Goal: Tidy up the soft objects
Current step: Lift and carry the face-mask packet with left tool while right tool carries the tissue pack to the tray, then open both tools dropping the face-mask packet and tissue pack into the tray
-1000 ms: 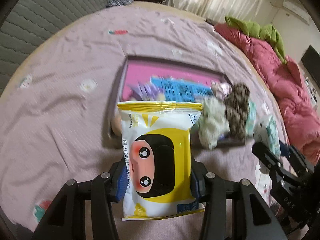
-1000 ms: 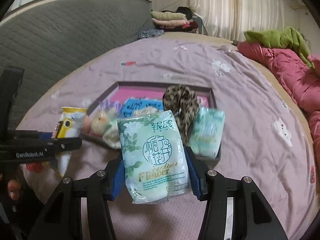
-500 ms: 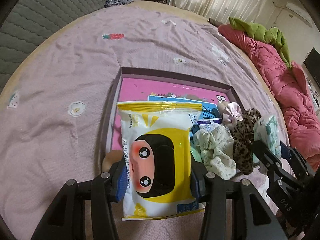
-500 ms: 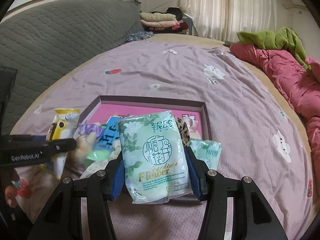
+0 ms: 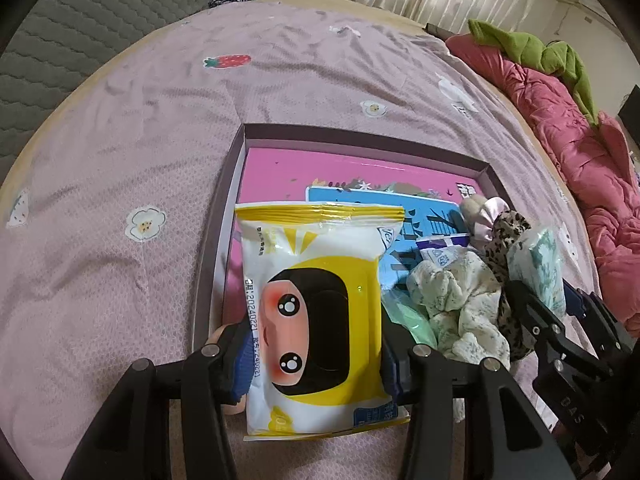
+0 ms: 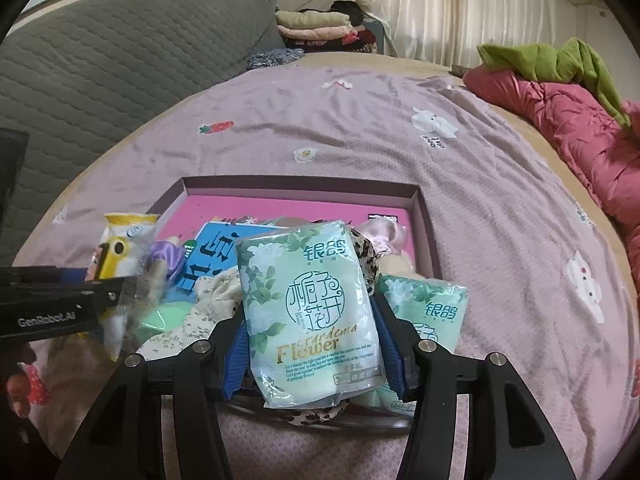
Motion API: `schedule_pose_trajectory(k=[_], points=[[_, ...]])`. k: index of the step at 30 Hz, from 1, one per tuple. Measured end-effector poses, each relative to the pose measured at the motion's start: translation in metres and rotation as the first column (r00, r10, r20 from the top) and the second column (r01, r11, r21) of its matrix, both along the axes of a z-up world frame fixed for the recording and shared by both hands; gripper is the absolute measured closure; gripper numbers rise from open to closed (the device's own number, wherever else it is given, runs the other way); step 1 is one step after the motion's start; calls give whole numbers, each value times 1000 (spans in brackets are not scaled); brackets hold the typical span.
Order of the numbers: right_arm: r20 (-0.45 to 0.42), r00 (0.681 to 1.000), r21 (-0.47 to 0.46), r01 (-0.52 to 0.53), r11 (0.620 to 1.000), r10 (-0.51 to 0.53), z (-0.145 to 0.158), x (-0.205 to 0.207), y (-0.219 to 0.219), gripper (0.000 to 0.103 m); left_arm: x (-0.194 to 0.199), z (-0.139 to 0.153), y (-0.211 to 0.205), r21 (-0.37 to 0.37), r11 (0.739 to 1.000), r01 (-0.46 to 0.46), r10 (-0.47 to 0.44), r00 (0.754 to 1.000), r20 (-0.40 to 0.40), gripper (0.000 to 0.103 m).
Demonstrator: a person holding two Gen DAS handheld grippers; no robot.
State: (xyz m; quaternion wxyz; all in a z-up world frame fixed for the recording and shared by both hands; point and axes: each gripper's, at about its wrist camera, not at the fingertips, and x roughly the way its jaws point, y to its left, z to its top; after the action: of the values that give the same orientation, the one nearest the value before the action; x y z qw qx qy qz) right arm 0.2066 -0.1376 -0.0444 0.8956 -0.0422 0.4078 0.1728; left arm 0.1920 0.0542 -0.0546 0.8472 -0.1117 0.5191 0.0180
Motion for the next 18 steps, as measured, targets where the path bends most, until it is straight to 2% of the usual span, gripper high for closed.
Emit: schedule_pose_trajectory(k=[3,6,12,14,18], points=[[2,1000,12,-9,1000,9,1,0,0,40,2,1,0,0,1000,-6,6,1000,3,52],[17,1000,15,-16,1000,15,3,-1,2,30,3,2,2,-2,1000,-18,18,1000,7,52],[51,999,-8,1,1000,-1,9,-6,2,29,4,6,6,-13,1000,-29,29,999,25,50],[66,998,-10,6,1000,-5,12,-8,1,29,2,10,7,-16,999,-28,28,999,45,45],[84,996,1,21,1000,-21,21,-12,-5,29,2,18,5,1,1000,-26,26,998,65,44]])
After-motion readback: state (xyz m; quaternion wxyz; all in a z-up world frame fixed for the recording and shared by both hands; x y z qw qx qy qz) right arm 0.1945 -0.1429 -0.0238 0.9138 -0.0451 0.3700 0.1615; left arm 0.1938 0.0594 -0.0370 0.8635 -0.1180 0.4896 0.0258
